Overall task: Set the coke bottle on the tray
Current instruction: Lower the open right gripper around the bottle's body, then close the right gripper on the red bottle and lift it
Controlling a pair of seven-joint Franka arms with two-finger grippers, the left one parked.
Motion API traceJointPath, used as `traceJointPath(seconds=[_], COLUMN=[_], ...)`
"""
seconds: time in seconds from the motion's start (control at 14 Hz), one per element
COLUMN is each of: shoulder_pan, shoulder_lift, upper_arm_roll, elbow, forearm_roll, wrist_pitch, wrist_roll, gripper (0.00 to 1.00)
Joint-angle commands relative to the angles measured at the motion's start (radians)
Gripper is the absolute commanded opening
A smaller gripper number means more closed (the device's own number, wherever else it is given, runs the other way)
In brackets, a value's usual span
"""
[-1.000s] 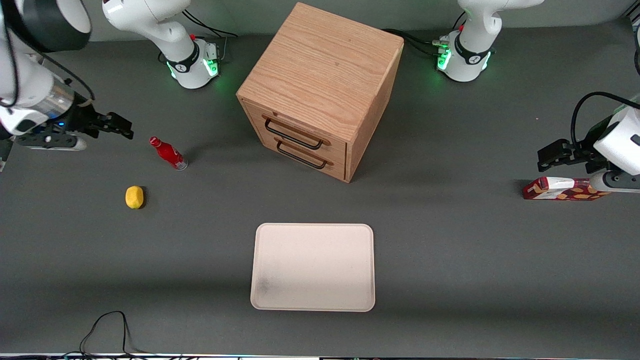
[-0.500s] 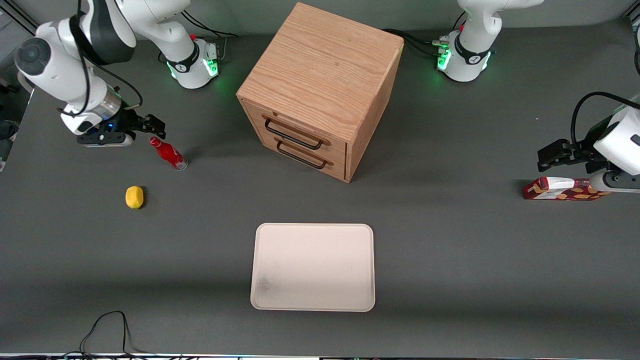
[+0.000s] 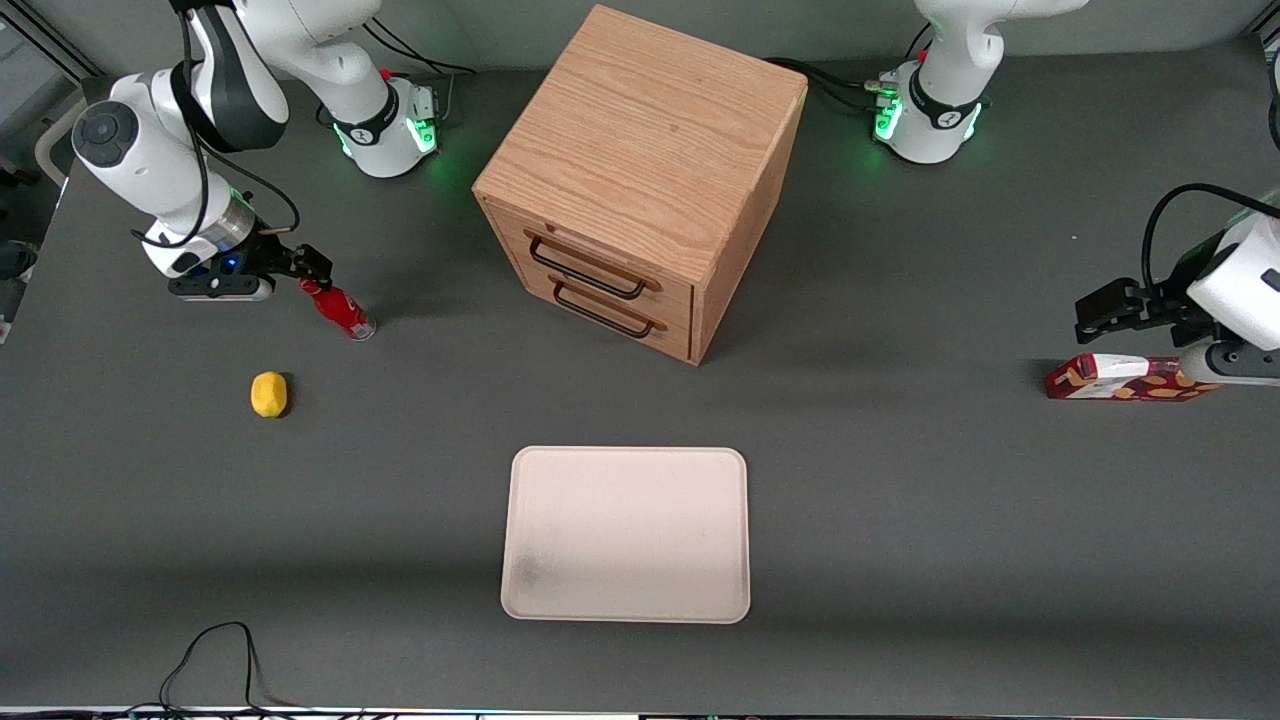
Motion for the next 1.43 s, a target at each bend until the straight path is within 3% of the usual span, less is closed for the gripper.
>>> traceJointPath(seconds=[0.0,0.36,0.79,1.0,1.14,1.36], shoulder_pan=[0.004,0.011,0.037,0.041,0.042,0.05], shoulder_lift=[0.043,0.06,0.06,0.069,0.07,0.072], upper_arm_roll=[-0.01,-0.008,-0.007,-0.007,-0.005,-0.005], elbow=[-0.007,-0.007,-0.007,-0.007,-0.007,-0.007], forearm_roll=[-0.019,-0.011,-0.005,0.016,0.018,0.02], wrist_pitch=[0.047,0.05,0.047,0.046,0.046,0.044], wrist_roll=[-0.009,0.01,0.022,0.025,0.025,0.025], gripper=[1.0,0.98,0.77,0.75,0.67,0.46])
